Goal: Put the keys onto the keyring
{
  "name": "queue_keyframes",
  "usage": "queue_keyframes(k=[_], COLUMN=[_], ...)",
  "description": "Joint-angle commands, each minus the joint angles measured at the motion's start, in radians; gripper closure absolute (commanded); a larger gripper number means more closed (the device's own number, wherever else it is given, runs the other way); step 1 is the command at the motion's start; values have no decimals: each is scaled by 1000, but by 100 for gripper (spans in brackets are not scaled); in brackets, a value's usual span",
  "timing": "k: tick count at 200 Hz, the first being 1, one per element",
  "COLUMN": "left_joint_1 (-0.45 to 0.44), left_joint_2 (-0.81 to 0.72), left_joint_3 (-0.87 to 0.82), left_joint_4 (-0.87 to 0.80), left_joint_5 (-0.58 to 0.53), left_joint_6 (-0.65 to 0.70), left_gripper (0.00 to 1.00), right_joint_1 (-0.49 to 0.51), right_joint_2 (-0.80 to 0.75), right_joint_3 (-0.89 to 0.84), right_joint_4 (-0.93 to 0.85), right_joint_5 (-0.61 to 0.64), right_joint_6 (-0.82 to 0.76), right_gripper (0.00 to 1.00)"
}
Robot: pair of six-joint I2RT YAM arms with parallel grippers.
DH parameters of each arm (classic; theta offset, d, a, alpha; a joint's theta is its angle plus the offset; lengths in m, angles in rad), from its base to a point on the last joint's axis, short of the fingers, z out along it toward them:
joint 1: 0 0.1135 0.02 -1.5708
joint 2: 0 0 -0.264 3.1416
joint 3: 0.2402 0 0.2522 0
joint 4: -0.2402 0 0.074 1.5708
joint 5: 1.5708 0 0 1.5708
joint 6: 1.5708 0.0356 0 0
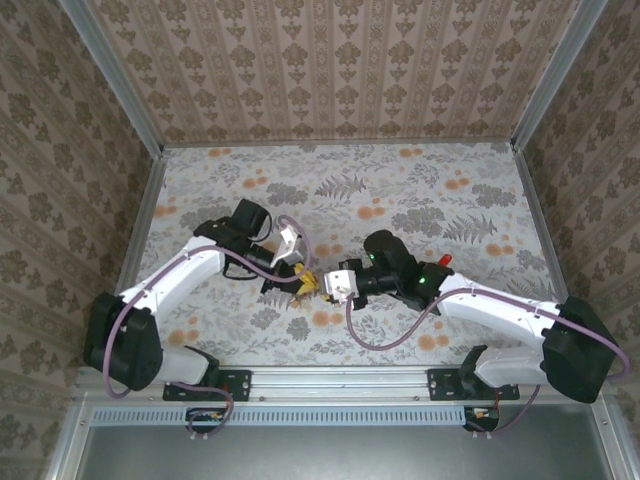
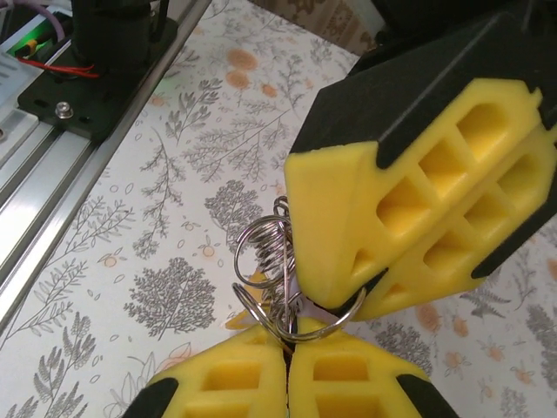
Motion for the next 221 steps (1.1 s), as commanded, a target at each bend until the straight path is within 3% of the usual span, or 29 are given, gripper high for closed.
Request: queue_keyframes(k=[1,69,121,150,221], left_joint_1=[19,25,38,37,37], left_joint_2=[-40,-63,-89,-99,-103], left_joint_3=[-15,-29,-32,-27,-45], left_joint_4=[62,176,281,333,401], left_joint_5=[64,16,-47,-65,-96], left_joint_6=[-17,-197,-374,-448,-523], left_gripper=[100,100,100,100,100], right_joint_1=[-11,-37,-72,-62,-28], right_joint_2=[-23,-66,-133,-118,-36], right_joint_3=[-10,-8,-83,-128,-108], right_joint_4=[1,-12,192,350,417], right_joint_5=[-40,-2,145,289,292], right_joint_6=[-13,14,298,532,647], right_gripper=[86,60,39,35,36])
